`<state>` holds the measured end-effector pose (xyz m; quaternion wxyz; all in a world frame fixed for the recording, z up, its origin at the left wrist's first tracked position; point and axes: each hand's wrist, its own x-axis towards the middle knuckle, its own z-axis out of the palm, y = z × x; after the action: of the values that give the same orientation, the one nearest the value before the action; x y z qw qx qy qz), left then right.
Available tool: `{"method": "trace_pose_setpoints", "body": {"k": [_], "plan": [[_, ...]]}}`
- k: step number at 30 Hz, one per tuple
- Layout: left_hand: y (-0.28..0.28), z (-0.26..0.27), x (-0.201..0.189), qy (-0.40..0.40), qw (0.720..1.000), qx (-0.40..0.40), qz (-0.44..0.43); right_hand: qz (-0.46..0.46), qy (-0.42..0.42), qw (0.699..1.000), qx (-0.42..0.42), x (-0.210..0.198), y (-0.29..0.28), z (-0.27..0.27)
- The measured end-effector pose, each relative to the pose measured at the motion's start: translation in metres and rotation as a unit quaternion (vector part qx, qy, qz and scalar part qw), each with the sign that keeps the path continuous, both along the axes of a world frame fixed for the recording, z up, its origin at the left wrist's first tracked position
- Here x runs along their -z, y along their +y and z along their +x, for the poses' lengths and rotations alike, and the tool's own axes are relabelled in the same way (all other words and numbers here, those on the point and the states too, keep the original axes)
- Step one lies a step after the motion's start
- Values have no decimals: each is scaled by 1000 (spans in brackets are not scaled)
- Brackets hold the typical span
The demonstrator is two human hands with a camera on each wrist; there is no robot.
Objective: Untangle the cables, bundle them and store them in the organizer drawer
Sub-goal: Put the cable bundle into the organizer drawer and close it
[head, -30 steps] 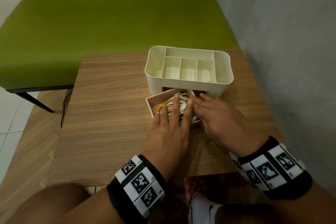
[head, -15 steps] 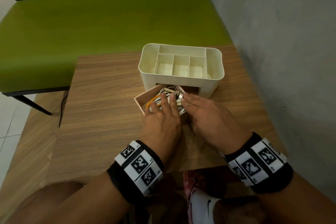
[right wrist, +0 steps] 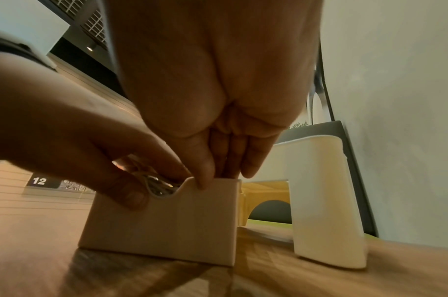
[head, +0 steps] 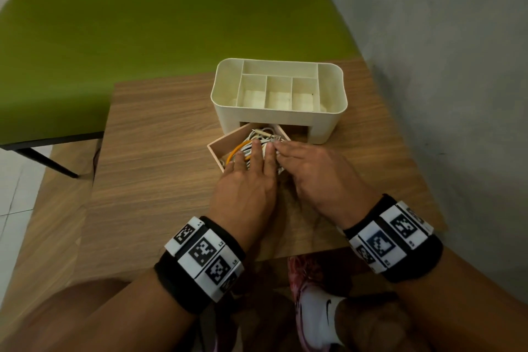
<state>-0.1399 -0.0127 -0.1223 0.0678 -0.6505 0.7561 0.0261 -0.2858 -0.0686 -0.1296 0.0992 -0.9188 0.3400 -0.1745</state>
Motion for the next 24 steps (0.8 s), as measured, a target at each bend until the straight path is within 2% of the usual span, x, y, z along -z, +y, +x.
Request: {"method": "trace_pose_setpoints", "body": {"k": [6, 10, 15, 18, 21, 24], "plan": [[0, 5, 7, 20, 1000, 18, 16, 24, 65, 998, 5, 2, 4, 0], [4, -3, 4, 24, 999, -19, 14, 76, 131, 988, 26, -15, 9, 5], [0, -2, 22, 20, 999, -37, -29, 125, 176, 976, 33, -31, 15, 13], [-1, 6, 27, 28, 999, -4, -46, 105, 238, 965, 24, -41, 17, 16], [-1, 18, 23, 34, 997, 56, -52, 116, 191, 975, 11, -41, 12, 10], [-2, 24, 19, 33, 995, 74, -53, 32, 80, 996, -11, -36, 8, -5]]}}
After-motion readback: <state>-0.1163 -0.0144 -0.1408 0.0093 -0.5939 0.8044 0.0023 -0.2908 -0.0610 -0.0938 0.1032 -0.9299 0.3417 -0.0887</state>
